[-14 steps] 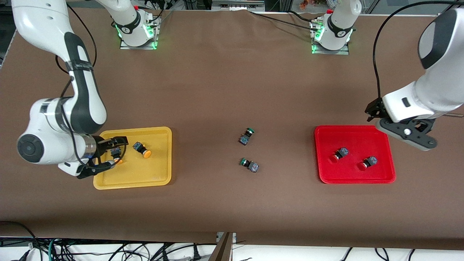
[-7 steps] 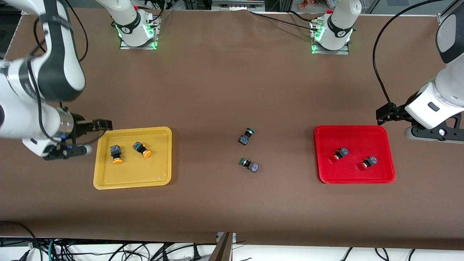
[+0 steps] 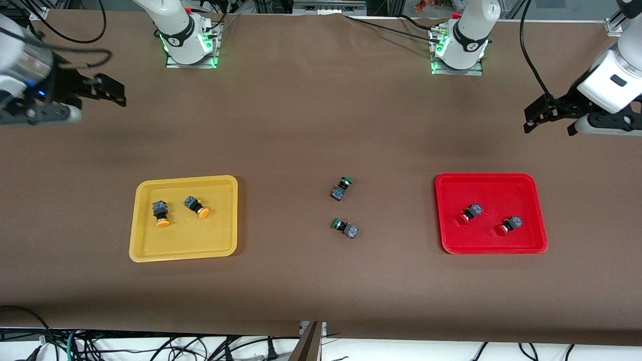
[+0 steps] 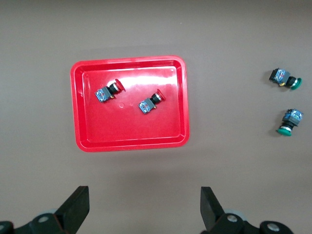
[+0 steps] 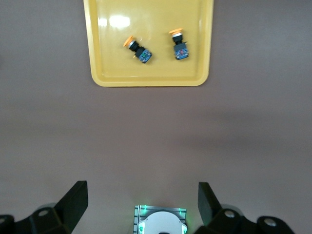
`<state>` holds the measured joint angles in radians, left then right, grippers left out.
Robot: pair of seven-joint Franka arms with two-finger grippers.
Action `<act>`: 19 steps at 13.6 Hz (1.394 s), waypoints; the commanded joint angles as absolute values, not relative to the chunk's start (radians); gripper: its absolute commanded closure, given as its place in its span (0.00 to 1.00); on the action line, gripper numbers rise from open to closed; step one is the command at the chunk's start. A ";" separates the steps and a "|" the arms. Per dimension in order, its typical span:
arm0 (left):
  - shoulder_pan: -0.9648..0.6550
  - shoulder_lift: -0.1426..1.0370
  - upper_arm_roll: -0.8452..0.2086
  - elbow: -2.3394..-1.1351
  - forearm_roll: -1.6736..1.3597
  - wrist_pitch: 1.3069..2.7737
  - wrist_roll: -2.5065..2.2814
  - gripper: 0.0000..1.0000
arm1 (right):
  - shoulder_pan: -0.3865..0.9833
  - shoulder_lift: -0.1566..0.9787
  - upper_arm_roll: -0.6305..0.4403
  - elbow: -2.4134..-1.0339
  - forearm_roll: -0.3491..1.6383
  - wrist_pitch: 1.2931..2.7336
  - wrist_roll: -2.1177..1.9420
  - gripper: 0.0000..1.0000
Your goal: Place red and yellow buttons in trays
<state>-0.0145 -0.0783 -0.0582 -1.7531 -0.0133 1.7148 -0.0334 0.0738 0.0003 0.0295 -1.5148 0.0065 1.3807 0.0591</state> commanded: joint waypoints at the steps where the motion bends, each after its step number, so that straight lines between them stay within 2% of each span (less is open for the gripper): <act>1: -0.014 -0.071 -0.060 -1.757 0.008 1.712 -0.037 0.00 | 0.035 -0.075 0.046 -1.551 -0.003 1.361 0.069 0.00; 6: -0.017 -0.052 -0.061 -1.730 0.009 1.709 -0.032 0.00 | 0.034 -0.058 0.043 -1.534 -0.067 1.298 0.060 0.00; 10: -0.018 -0.038 -0.061 -1.715 0.009 1.709 -0.031 0.00 | 0.035 -0.011 0.043 -1.482 -0.060 1.292 0.058 0.00; 19: -0.020 -0.038 -0.063 -1.712 0.009 1.706 -0.034 0.00 | 0.035 -0.008 0.043 -1.480 -0.058 1.295 0.058 0.00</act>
